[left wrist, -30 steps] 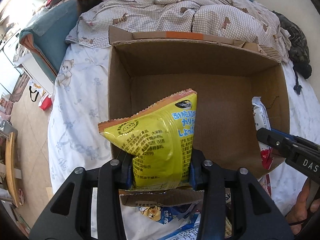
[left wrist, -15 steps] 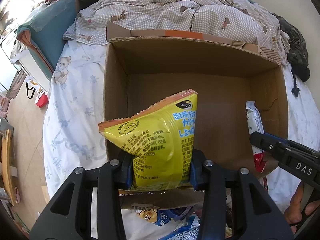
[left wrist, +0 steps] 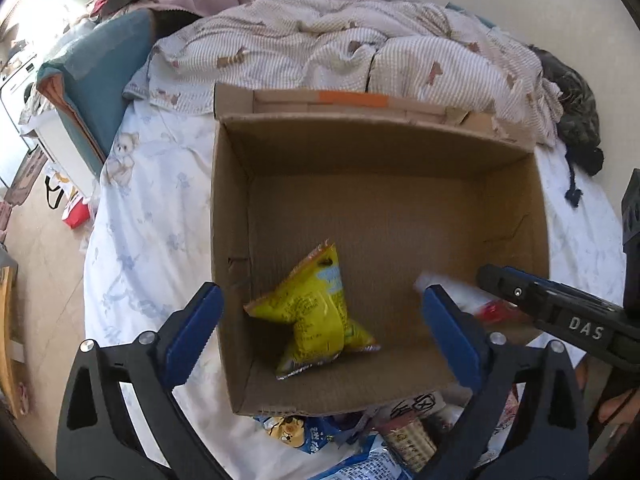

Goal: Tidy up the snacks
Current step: 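Lower the yellow bag into the box with the left tool while the right tool drops the red-white bar in, then grasp the blue-white snack bag from the pile with the left tool, then grasp the checkered wafer packet with the right tool while the left tool holds the blue bag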

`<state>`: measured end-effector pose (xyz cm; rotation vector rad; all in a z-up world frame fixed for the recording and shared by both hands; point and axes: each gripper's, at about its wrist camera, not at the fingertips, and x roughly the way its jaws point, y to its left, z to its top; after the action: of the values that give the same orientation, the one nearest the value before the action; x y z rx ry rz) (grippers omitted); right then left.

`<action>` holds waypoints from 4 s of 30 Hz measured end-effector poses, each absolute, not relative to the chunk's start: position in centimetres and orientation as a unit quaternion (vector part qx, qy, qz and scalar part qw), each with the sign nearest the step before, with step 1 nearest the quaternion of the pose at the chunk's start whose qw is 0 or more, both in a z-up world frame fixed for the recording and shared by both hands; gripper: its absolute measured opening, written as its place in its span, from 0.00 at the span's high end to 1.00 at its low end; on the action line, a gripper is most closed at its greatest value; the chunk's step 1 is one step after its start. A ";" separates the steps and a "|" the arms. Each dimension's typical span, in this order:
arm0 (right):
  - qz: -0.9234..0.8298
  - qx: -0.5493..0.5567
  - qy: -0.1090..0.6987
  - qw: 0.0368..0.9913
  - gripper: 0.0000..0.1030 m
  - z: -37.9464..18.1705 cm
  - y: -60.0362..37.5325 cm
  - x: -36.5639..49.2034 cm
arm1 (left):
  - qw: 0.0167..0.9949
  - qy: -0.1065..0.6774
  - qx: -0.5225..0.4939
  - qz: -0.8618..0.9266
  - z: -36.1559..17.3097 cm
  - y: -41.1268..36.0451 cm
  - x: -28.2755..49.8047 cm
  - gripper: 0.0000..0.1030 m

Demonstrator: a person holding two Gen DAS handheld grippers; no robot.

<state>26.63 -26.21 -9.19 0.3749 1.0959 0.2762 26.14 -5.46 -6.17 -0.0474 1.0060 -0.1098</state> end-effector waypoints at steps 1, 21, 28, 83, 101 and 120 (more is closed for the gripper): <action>0.131 0.187 0.506 0.832 0.26 -8.8 -26.5 26.5 | 0.876 0.479 -0.021 -0.051 -6.0 -5.5 26.1 0.04; 0.130 0.126 0.472 0.863 0.20 -3.8 -25.6 24.1 | 0.888 0.456 -0.032 -0.050 -3.7 -5.0 23.9 0.04; 0.133 0.149 0.469 0.860 0.20 -2.3 -26.0 22.8 | 0.891 0.449 -0.041 -0.044 -2.0 -3.8 22.2 0.04; 0.102 0.232 0.542 0.801 0.20 -6.9 -30.7 13.4 | 0.771 0.620 -0.093 -0.110 -8.9 -4.7 12.1 0.55; 0.147 -0.091 0.616 0.768 0.42 -14.5 -14.9 14.2 | 0.813 0.573 -0.103 -0.028 -6.6 1.4 12.0 0.54; 0.232 0.021 0.586 0.776 0.89 -10.5 -18.3 12.1 | 0.810 0.573 -0.128 -0.015 -6.7 2.2 12.6 0.54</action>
<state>12.13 -18.29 -10.48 0.0460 1.2688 0.5016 12.63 2.16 -6.72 -0.2729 1.2237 -0.0311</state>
